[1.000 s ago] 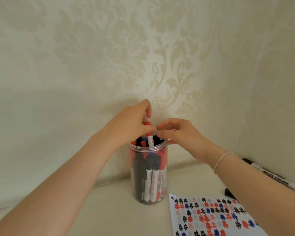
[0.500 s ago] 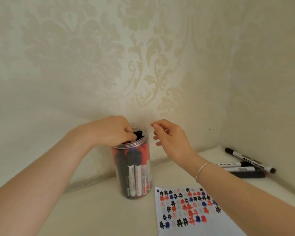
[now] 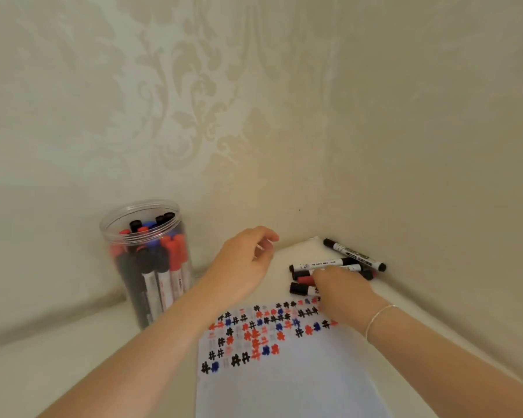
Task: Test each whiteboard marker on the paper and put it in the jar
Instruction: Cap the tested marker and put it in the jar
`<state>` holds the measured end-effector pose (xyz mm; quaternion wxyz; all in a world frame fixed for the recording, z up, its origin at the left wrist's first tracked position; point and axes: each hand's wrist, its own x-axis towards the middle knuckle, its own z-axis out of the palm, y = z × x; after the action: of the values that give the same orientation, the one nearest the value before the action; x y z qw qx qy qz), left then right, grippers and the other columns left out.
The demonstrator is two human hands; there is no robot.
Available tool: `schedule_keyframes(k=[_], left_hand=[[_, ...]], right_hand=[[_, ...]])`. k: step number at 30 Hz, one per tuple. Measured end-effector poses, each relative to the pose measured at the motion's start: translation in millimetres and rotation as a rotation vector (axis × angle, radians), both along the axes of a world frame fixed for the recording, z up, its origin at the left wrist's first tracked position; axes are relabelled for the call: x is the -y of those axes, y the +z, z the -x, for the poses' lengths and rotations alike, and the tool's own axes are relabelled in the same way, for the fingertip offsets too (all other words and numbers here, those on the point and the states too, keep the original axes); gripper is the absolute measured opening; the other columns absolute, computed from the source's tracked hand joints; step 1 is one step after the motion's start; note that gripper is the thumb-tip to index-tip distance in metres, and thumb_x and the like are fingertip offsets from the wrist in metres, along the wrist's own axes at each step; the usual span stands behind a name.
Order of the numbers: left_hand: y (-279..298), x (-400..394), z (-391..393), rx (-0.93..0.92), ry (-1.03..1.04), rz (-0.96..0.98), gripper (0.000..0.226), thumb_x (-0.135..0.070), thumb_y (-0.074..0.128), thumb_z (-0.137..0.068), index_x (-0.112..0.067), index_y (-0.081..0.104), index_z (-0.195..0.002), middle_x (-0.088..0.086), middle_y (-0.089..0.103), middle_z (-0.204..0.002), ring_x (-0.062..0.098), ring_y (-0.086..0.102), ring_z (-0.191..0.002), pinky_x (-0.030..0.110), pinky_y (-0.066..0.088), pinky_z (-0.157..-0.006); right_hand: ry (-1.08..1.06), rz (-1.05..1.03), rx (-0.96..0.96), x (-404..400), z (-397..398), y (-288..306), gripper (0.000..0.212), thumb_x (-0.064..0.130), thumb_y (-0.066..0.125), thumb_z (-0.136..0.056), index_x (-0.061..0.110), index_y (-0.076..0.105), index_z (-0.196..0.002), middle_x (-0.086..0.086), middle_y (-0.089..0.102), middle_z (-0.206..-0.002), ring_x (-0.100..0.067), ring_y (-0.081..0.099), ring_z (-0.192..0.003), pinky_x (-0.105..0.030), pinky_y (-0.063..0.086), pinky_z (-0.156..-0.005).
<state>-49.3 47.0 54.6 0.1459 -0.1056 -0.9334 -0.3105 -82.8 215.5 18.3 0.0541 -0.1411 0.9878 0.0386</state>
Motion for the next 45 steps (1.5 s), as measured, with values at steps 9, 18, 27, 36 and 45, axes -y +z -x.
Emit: schedule_keyframes(k=[9, 18, 27, 36, 45], left_hand=[[-46, 0, -6, 0.183, -0.142, 0.335, 0.039, -0.040, 0.048, -0.096, -0.026, 0.045, -0.133, -0.007, 0.059, -0.115, 0.011, 0.056, -0.104, 0.029, 0.047, -0.090], [-44, 15, -18, 0.350, -0.129, 0.034, 0.013, -0.032, 0.035, -0.102, -0.020, 0.041, -0.104, -0.008, 0.067, -0.097, 0.019, 0.054, -0.064, 0.035, 0.048, -0.059], [-34, 0, -23, 0.293, -0.276, -0.220, 0.020, -0.030, 0.039, -0.102, -0.031, 0.059, -0.099, -0.010, 0.054, -0.061, -0.007, 0.047, -0.053, 0.014, 0.039, -0.058], [-26, 6, -26, 0.284, -0.326, -0.330, 0.023, -0.044, 0.047, -0.094, -0.029, 0.060, -0.105, -0.012, 0.044, -0.048, 0.005, 0.030, -0.040, 0.015, 0.028, -0.044], [-46, 33, -34, 0.170, 0.026, 0.018, 0.021, -0.047, 0.038, -0.097, -0.035, 0.051, -0.108, 0.002, 0.065, -0.077, 0.021, 0.064, -0.069, 0.040, 0.054, -0.067]], right_hand=[[0.377, 0.479, -0.163, -4, 5, -3, 0.032, 0.018, 0.059, -0.083, 0.028, 0.066, -0.113, 0.004, 0.052, -0.096, -0.016, 0.053, -0.085, -0.024, 0.033, -0.067], [-0.139, 1.549, 0.717, 3, -6, 14, 0.024, 0.027, 0.072, -0.079, 0.014, 0.058, -0.094, -0.005, 0.055, -0.076, -0.019, 0.054, -0.059, -0.028, 0.047, -0.060], [-0.030, 1.494, 0.698, 16, -16, 9, 0.030, 0.030, 0.066, -0.087, 0.014, 0.051, -0.067, 0.001, 0.039, -0.046, -0.014, 0.035, -0.043, -0.027, 0.034, -0.051], [0.113, 1.585, 0.835, 10, -12, 20, 0.015, 0.018, 0.057, -0.091, 0.009, 0.061, -0.080, -0.010, 0.048, -0.064, -0.019, 0.048, -0.053, -0.028, 0.045, -0.054], [-0.221, 1.838, 0.638, 2, -23, 2, 0.015, 0.018, 0.062, -0.090, 0.004, 0.059, -0.094, -0.014, 0.060, -0.087, -0.021, 0.062, -0.062, -0.029, 0.054, -0.055]])
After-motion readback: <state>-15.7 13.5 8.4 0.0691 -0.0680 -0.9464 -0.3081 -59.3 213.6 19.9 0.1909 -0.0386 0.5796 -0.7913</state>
